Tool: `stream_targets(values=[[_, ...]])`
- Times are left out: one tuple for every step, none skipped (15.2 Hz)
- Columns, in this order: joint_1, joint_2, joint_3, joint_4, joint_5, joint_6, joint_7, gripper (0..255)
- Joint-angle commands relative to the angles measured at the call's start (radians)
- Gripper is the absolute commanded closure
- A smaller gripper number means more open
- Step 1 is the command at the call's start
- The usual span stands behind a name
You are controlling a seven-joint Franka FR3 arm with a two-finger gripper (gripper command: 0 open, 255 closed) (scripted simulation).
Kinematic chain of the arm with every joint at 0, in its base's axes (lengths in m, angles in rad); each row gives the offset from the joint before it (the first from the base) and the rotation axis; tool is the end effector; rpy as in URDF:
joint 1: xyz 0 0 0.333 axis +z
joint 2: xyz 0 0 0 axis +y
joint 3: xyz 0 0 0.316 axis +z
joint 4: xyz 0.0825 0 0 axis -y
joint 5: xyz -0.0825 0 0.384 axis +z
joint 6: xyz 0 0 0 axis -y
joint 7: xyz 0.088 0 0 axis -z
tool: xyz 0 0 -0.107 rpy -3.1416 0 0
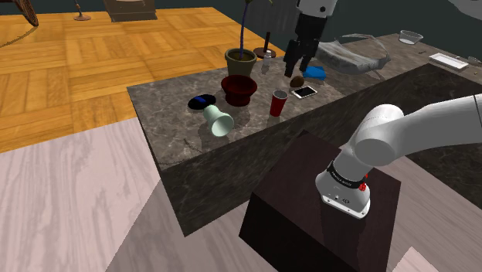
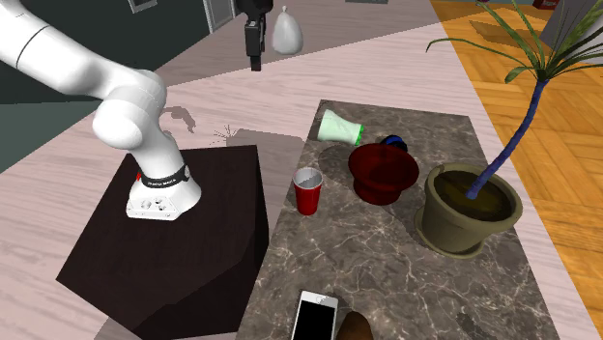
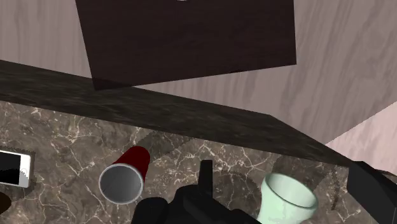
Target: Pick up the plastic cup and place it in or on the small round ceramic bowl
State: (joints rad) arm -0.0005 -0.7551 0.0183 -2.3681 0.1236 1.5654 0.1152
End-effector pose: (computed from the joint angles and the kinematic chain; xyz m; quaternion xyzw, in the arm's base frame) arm 0.3133 0.0203 0.5754 -0.9968 0.0524 0.0273 0.0539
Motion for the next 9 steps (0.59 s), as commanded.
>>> stream_targets(values=[[0.0, 0.0, 0.0, 0.0, 0.0, 0.0, 0.0, 0], [-0.008, 0.007, -0.014, -0.017, -0.01, 0.025, -0.016, 0], [-0.016, 0.016, -0.027, -0.034, -0.021, 0.05, -0.031, 0], [-0.024, 0.025, -0.041, -0.049, -0.031, 0.076, -0.047, 0], [-0.032, 0.037, -0.055, -0.063, -0.04, 0.102, -0.063, 0], [-0.04, 0.049, -0.069, -0.076, -0.05, 0.128, -0.078, 0], [-0.048, 0.063, -0.083, -0.088, -0.059, 0.155, -0.093, 0], [-0.056, 0.078, -0.098, -0.099, -0.068, 0.181, -0.109, 0], [-0.064, 0.095, -0.112, -0.108, -0.076, 0.208, -0.124, 0]])
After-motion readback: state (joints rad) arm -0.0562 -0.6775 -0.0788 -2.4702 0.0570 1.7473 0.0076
